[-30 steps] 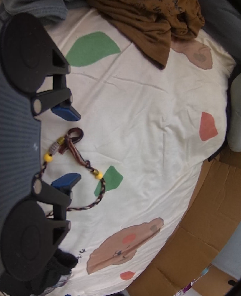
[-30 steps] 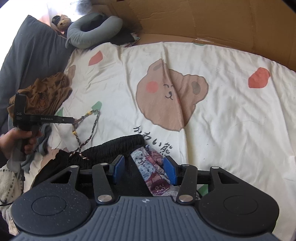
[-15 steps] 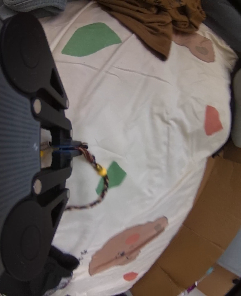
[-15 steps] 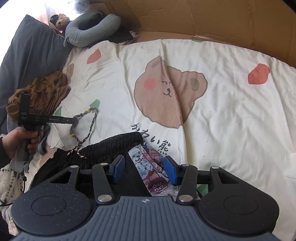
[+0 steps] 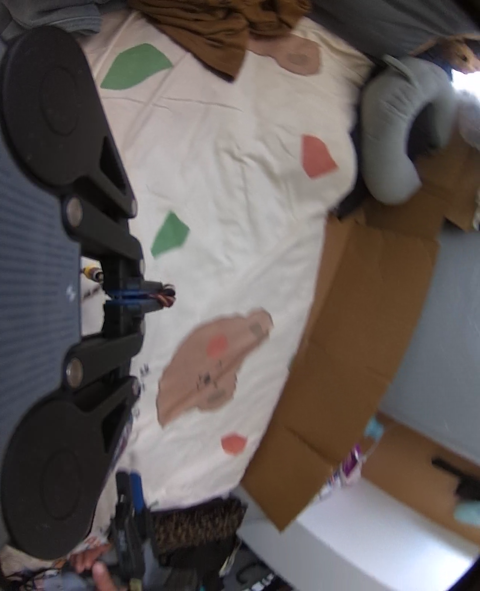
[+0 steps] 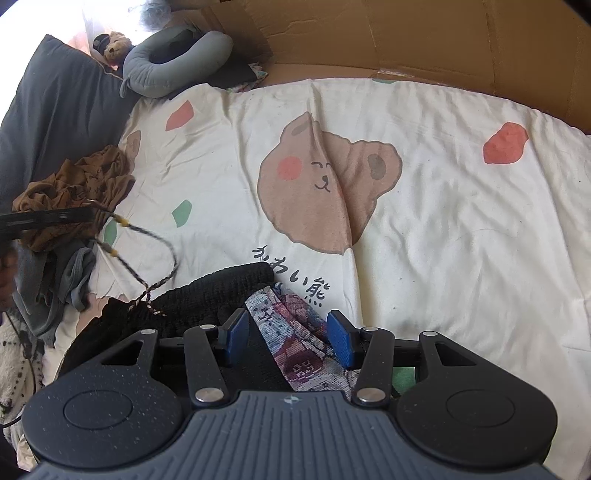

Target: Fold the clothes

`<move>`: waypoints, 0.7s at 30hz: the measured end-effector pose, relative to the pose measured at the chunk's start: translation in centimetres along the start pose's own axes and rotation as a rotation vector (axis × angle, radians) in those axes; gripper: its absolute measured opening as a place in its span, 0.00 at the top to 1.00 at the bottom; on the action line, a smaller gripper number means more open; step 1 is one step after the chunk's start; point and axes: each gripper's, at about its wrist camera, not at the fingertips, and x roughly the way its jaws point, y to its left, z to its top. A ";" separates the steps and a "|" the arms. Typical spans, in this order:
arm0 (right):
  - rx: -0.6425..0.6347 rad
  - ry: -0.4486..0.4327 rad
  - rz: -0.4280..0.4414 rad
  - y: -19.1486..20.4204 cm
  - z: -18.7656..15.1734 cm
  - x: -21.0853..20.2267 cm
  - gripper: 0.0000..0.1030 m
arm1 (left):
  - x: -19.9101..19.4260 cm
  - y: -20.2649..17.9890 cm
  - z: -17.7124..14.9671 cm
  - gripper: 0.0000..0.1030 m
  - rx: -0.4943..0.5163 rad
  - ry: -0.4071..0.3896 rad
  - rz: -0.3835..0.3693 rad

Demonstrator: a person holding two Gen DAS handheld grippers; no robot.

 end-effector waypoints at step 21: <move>0.002 -0.014 0.000 -0.2 0.2 -0.3 0.47 | -5.6 -9.7 -3.8 0.98 0.209 0.145 -0.330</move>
